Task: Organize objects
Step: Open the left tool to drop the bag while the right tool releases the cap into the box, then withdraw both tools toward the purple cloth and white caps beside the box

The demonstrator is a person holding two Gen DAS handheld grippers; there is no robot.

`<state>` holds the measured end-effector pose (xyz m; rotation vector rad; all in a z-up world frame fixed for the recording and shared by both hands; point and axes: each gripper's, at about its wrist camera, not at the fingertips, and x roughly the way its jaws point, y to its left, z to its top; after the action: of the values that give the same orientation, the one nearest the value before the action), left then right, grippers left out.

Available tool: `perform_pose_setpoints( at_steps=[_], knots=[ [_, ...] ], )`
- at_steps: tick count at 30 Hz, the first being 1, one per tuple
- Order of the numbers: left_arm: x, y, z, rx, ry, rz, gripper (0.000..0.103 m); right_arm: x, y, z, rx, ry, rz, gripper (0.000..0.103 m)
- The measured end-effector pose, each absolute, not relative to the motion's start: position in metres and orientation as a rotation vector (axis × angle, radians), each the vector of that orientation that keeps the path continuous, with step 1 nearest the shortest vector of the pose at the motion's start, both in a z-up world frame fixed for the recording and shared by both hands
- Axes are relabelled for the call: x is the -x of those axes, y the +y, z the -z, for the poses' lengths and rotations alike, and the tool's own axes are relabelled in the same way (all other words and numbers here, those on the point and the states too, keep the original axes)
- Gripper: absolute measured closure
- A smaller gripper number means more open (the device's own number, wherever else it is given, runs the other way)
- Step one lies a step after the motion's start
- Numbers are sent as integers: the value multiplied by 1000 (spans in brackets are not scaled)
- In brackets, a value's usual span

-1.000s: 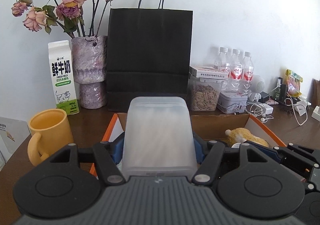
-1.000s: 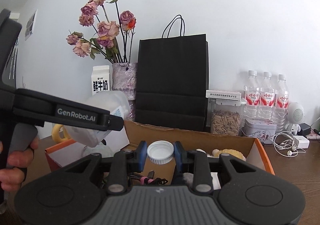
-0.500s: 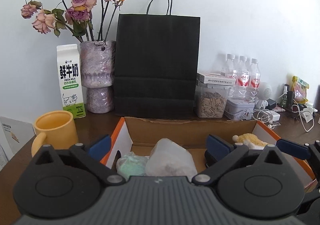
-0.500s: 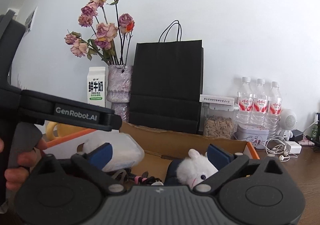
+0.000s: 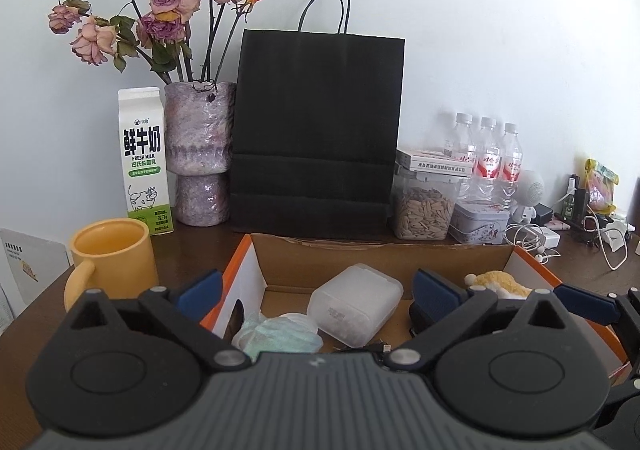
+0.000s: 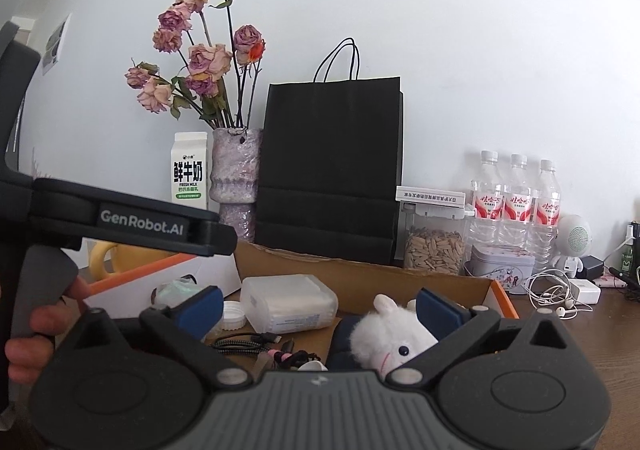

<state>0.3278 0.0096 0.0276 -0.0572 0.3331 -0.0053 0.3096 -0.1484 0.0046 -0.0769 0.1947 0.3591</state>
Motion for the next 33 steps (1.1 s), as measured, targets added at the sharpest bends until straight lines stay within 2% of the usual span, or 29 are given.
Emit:
perform_pose_setpoints(
  at_steps=[22,33],
  knots=[
    [-265,12,-40,108,298,-71,0,-262,-155,-17,91,179,-339,0],
    [-222,17,-39,126,345,-69,0,-222,-161,-23,84,218,-344,0]
  ],
)
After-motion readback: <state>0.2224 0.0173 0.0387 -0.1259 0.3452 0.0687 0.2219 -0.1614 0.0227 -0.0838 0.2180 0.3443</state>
